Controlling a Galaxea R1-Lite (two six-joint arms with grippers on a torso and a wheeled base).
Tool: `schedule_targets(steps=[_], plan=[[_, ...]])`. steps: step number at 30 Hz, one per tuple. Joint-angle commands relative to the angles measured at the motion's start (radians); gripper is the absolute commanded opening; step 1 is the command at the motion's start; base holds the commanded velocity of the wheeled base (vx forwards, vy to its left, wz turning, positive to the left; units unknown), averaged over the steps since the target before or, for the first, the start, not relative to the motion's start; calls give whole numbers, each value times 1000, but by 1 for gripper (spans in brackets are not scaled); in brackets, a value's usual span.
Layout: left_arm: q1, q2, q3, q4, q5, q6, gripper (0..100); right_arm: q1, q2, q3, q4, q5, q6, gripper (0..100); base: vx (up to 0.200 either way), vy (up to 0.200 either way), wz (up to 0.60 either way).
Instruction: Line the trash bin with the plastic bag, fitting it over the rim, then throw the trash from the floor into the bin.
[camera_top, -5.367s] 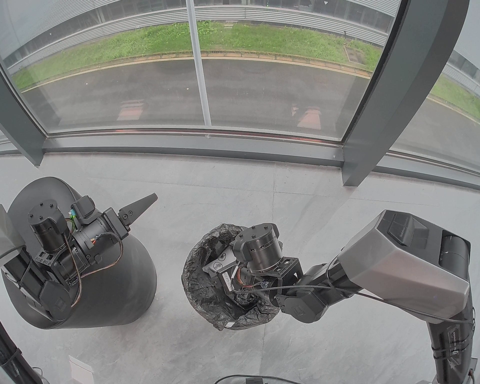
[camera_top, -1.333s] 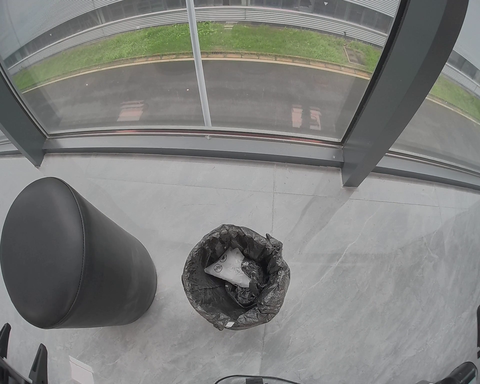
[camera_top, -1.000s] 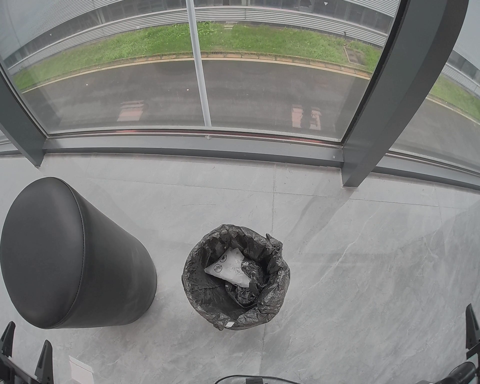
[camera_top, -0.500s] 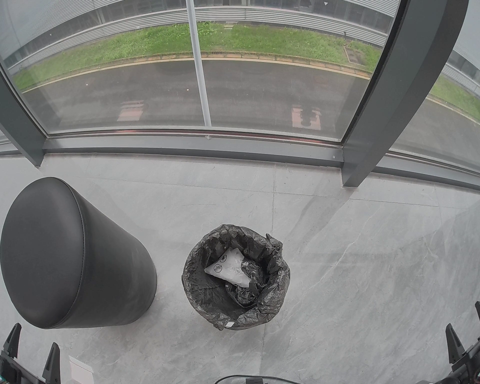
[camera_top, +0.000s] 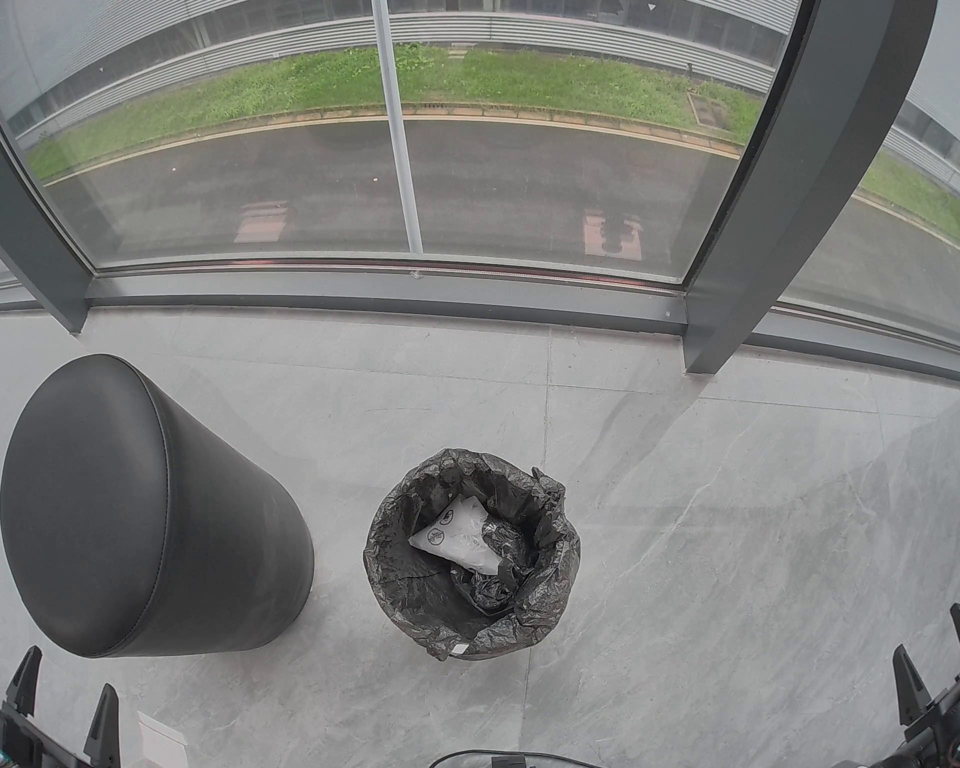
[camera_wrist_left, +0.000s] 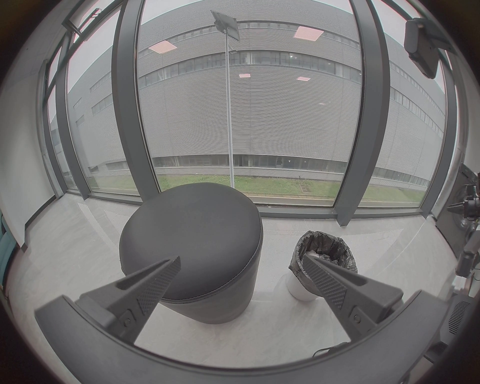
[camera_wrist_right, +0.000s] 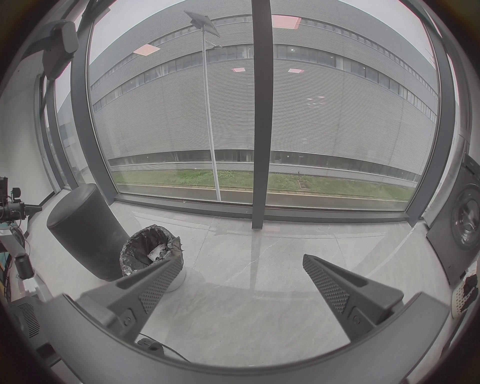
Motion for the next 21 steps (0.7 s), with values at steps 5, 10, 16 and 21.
schedule_targets(steps=[5, 10, 16, 21], plan=[[0, -12, 18, -3, 5, -15, 100, -2, -11, 15, -2, 3, 4, 100, 0, 0, 0], [0, -12, 18, -4, 19, -40, 100, -2, -11, 15, -2, 1, 7, 100, 0, 0, 0], [0, -12, 18, -1, 17, -26, 100, -2, -11, 15, -2, -2, 16, 100, 0, 0, 0], [0, -12, 18, 0, 8, -5, 100, -2, -11, 15, -2, -2, 18, 100, 0, 0, 0]])
